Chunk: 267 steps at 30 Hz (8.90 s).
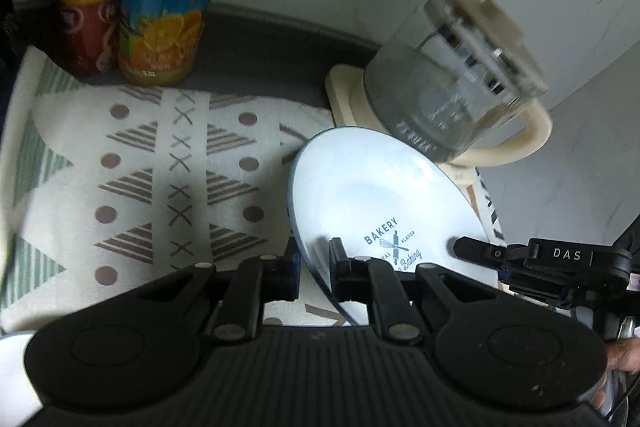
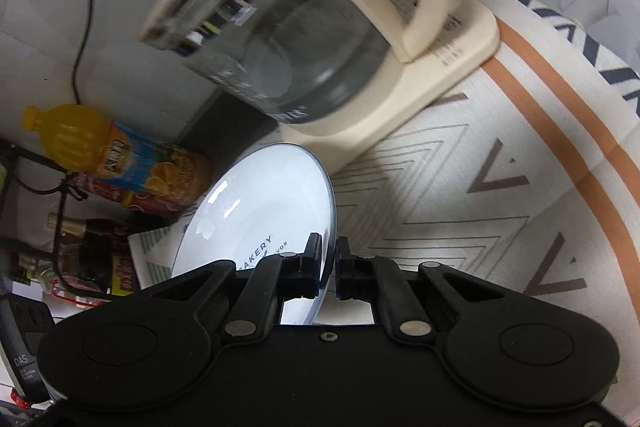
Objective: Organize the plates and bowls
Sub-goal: 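Lift the 'BAKERY' plate and carry it toward the stacked plates, then lower the 'BAKERY' plate onto the 'Sweet' plate, then open both tools and release the 'BAKERY' plate on the plate stack, then move both tools to the rim of the red bowl holding green bowls, then close both tools on the rim of the red bowl stack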
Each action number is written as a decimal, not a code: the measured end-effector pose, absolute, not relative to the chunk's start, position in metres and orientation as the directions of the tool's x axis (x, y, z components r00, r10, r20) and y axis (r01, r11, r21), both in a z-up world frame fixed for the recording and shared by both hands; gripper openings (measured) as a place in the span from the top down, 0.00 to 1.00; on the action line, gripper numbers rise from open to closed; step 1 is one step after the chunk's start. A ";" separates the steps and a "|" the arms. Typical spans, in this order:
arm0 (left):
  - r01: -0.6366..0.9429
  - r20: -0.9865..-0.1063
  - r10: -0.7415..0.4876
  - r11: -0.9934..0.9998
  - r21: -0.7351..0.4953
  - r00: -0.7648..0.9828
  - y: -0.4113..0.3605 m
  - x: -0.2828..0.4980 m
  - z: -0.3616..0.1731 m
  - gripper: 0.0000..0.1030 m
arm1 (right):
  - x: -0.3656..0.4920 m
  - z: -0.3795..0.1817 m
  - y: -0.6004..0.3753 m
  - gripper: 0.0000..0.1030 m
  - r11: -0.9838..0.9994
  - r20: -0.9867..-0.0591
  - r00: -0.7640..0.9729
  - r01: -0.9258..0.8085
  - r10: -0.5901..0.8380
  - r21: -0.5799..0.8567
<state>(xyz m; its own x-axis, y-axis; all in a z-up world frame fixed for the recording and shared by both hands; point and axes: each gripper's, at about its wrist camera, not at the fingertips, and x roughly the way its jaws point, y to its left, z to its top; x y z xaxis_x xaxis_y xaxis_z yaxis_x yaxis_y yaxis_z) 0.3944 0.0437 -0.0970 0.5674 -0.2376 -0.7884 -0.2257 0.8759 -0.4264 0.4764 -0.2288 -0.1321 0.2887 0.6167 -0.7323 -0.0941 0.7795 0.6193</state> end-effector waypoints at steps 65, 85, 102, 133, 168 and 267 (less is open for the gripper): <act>-0.564 -0.801 0.025 0.723 -0.399 0.598 0.138 0.146 -0.070 0.88 | 0.296 -0.101 -0.094 0.92 0.659 -0.704 0.100 -0.465 0.703 0.591; -0.612 -0.870 -0.007 0.709 -0.352 0.492 0.143 0.151 -0.116 0.88 | 0.284 -0.126 -0.075 0.91 0.703 -0.796 0.085 -0.532 0.599 0.472; -0.609 -0.890 -0.015 0.724 -0.324 0.455 0.143 0.160 -0.130 0.85 | 0.279 -0.133 -0.054 0.83 0.739 -0.861 0.111 -0.574 0.497 0.353; -0.619 -0.902 -0.058 0.708 -0.339 0.428 0.151 0.154 -0.119 0.84 | 0.283 -0.135 -0.065 0.91 0.791 -0.869 0.082 -0.462 0.488 0.400; -0.620 -0.887 -0.054 0.696 -0.362 0.459 0.154 0.142 -0.115 0.84 | 0.275 -0.129 -0.065 0.87 0.806 -0.886 0.068 -0.451 0.460 0.384; -0.060 -0.901 -0.286 0.945 -0.321 0.325 -0.067 0.319 -0.110 0.53 | 0.291 -0.115 -0.311 0.48 0.886 -0.828 0.375 0.036 0.416 0.462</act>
